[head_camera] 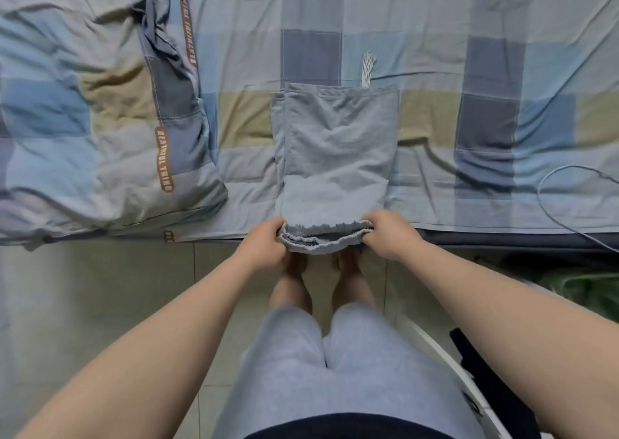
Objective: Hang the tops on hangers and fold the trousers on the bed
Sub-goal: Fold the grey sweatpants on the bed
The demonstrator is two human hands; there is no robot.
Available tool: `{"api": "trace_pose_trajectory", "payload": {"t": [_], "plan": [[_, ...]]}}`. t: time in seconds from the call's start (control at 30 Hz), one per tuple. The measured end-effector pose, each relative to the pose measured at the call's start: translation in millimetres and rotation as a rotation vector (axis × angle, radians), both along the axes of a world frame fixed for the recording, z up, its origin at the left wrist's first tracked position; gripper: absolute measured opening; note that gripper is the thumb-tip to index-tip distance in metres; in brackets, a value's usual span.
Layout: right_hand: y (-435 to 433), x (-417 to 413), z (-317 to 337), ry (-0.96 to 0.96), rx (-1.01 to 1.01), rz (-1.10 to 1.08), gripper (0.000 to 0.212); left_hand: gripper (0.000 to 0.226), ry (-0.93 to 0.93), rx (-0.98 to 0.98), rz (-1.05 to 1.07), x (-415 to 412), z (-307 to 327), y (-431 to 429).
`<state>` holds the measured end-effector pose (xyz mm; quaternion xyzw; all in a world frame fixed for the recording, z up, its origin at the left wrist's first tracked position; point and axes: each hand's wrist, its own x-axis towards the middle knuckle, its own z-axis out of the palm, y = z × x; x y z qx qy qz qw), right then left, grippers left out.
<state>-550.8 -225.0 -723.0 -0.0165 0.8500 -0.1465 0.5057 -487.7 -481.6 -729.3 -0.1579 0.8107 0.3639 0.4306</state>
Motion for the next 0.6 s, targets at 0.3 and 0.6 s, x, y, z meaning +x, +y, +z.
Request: {"api": "trace_pose_trajectory", "payload": {"t": [0.3,0.6], "plan": [[-9,-123,-48,0.153,-0.204,-0.612,0.007,0.027,0.157,-0.015,0.332,-115,-40,-1],[-16,-241,-150,0.306,-0.253,-0.779,0.011,0.015,0.365,-0.141,0.429,-239,-141,13]]}}
